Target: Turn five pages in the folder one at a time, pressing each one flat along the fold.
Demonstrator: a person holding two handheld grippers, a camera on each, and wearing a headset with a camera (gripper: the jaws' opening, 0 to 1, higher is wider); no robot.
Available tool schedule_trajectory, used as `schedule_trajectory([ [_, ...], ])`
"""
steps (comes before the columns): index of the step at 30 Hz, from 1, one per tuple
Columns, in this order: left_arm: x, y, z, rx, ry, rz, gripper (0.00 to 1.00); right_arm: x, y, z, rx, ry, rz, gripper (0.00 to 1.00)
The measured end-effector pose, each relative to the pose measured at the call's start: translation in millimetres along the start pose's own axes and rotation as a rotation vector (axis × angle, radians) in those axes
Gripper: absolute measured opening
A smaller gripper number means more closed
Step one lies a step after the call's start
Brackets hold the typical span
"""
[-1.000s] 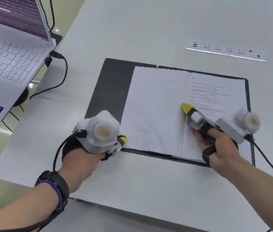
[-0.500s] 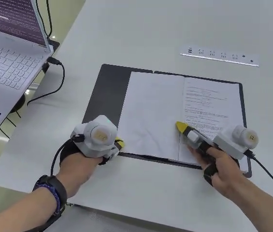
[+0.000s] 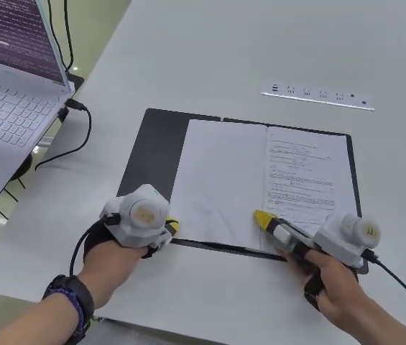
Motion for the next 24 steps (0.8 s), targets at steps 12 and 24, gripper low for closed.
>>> schedule_trajectory([
  [12,0.8,-0.6,-1.1,-0.001,0.0,-0.004,0.0,15.1,7.2,-11.1,0.004,0.011,0.004,0.0],
  [24,1.0,-1.1,-0.9,-0.001,-0.007,-0.008,0.0,23.7,10.0,-17.2,0.002,0.036,0.001,0.0],
])
Point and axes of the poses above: the centre of the closed fingertips' face, and the gripper's own axes: z roughly forward along the fingers, y roughly to its left, x roughly out of its underside, the point moved 5 cm from there along -z, roughly backward along the fingers, and after that the axes turned 5 degrees about -z, right-handed, at the moved point
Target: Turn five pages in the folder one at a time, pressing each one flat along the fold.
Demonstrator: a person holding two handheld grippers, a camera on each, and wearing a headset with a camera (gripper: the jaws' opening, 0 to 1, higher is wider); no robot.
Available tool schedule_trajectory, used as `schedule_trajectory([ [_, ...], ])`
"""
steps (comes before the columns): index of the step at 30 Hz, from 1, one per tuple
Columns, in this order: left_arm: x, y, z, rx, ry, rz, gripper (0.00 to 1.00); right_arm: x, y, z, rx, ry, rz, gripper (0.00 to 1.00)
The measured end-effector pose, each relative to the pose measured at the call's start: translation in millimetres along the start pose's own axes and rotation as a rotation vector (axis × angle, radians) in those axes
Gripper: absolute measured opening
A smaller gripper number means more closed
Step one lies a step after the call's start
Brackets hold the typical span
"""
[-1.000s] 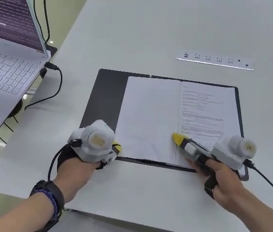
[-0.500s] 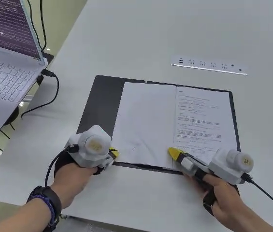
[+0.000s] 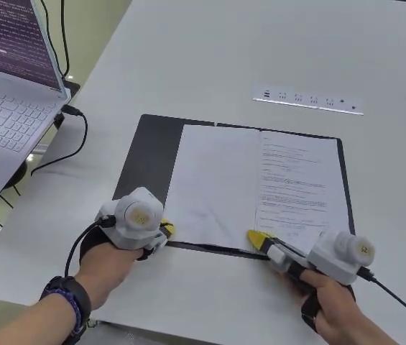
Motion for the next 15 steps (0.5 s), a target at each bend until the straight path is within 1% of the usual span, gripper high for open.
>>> schedule_trajectory([
  [4,-0.2,0.1,-0.1,0.001,0.001,-0.001,0.0,0.2,-0.3,0.0,0.004,0.005,0.01,0.0],
  [8,-0.3,0.0,-0.3,-0.003,-0.001,-0.024,0.0,-0.3,0.4,-0.6,0.007,0.004,0.025,0.0],
  [9,-0.4,0.2,-0.4,-0.004,0.0,-0.036,0.0,-0.5,0.2,-0.7,0.01,0.001,0.04,0.0],
  [11,-0.5,-0.7,-1.1,0.017,-0.001,-0.118,0.0,-1.2,-0.4,-1.3,0.016,-0.01,0.092,0.0],
  [12,-0.5,0.2,-0.7,0.036,-0.006,-0.153,0.01,-1.5,-0.6,-1.6,0.017,-0.013,0.103,0.0],
  [14,-0.2,1.2,-1.2,0.044,-0.013,-0.19,0.03,-1.9,-0.7,-2.6,0.018,-0.015,0.116,0.0],
  [15,-0.2,0.8,-1.4,0.048,-0.014,-0.195,0.05,-2.1,-1.0,-3.3,0.021,-0.016,0.121,0.0],
])
Point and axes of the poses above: the centre of the closed fingertips' face, and the gripper's own axes: z roughly forward along the fingers, y roughly to its left, x roughly out of its underside, the point moved 5 cm from there along -z, roughly backward along the fingers, and after that the axes turned 5 degrees about -z, right-handed, at the moved point
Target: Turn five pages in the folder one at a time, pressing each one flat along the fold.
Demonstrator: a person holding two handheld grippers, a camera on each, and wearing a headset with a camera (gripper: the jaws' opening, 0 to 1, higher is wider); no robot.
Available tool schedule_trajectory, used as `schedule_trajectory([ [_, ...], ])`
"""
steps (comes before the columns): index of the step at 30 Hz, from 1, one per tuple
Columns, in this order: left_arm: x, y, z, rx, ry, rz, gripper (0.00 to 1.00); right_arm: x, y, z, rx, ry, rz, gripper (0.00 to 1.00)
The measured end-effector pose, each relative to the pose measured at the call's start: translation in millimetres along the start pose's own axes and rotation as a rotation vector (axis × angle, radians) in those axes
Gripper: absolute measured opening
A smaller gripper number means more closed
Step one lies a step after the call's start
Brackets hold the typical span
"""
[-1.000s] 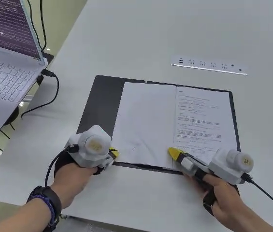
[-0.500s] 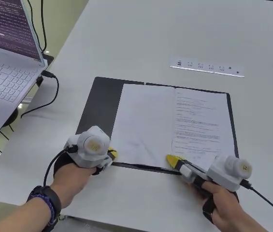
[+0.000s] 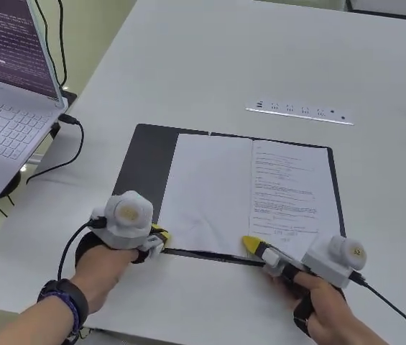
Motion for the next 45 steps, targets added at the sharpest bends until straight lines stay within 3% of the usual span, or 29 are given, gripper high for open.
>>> schedule_trajectory([
  [3,-0.9,-5.1,-1.8,0.015,-0.005,-0.027,0.13,-4.5,0.4,-5.7,0.005,-0.021,0.028,0.05],
  [6,-6.8,-15.3,-5.0,0.058,-0.033,-0.079,0.26,-9.1,1.2,-11.3,0.012,-0.027,0.011,0.12],
  [13,-21.8,-26.5,-15.5,0.063,-0.084,-0.051,0.36,-21.7,1.6,-29.7,0.042,-0.051,-0.037,0.24],
  [20,-29.9,-30.7,-31.1,0.049,-0.113,-0.021,0.41,-28.5,-3.2,-50.2,0.08,-0.013,-0.163,0.32],
  [32,-29.1,-37.8,-60.8,0.006,-0.147,0.05,0.48,-37.5,-12.5,-96.2,0.148,0.037,-0.359,0.43],
  [45,-32.9,-38.4,-92.2,-0.02,-0.188,0.104,0.54,-43.4,-8.9,-135.0,0.188,-0.008,-0.431,0.49],
])
Point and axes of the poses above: the centre of the closed fingertips' face, and the gripper's own axes: z roughly forward along the fingers, y roughly to its left, x roughly out of its underside, the point moved 5 cm from there along -z, roughly backward along the fingers, and after that the axes turned 5 degrees about -z, right-handed, at the moved point
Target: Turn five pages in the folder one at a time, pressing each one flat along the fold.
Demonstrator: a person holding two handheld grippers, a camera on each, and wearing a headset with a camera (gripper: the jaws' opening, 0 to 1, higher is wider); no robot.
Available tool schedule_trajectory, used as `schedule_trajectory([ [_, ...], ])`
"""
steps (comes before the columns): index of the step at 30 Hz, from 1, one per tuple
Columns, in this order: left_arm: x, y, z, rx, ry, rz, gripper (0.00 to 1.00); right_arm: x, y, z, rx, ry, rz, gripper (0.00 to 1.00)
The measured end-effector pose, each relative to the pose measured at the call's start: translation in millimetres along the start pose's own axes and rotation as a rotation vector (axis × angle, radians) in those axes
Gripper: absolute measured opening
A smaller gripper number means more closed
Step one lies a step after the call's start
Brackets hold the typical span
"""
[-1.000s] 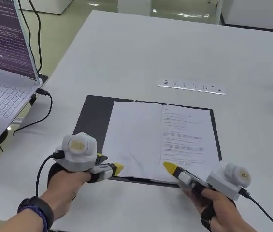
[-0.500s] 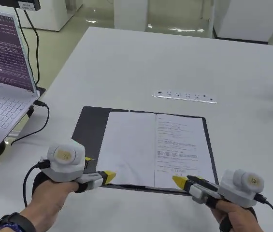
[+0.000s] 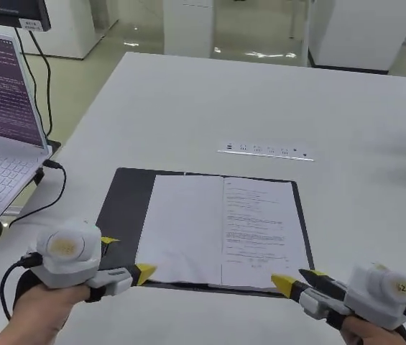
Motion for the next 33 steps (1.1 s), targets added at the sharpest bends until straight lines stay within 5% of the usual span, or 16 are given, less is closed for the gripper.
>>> schedule_trajectory([
  [11,3.2,-6.3,-15.8,-0.008,-0.01,0.062,0.63,11.3,3.9,-22.0,0.017,0.029,-0.049,0.55],
  [16,4.3,-6.5,-19.6,-0.016,-0.032,0.023,0.67,11.3,0.4,-32.2,0.037,0.026,-0.05,0.6],
  [33,3.2,-15.4,-3.9,0.006,-0.011,0.029,0.7,17.2,-12.4,-51.4,0.087,0.009,0.001,0.64],
])
Point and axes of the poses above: the centre of the closed fingertips' face, and the gripper's own axes: z roughly forward along the fingers, y roughly to its left, x roughly out of its underside, the point moved 5 cm from there along -z, roughly backward along the fingers, and after that the axes turned 5 degrees about -z, right-handed, at the moved point
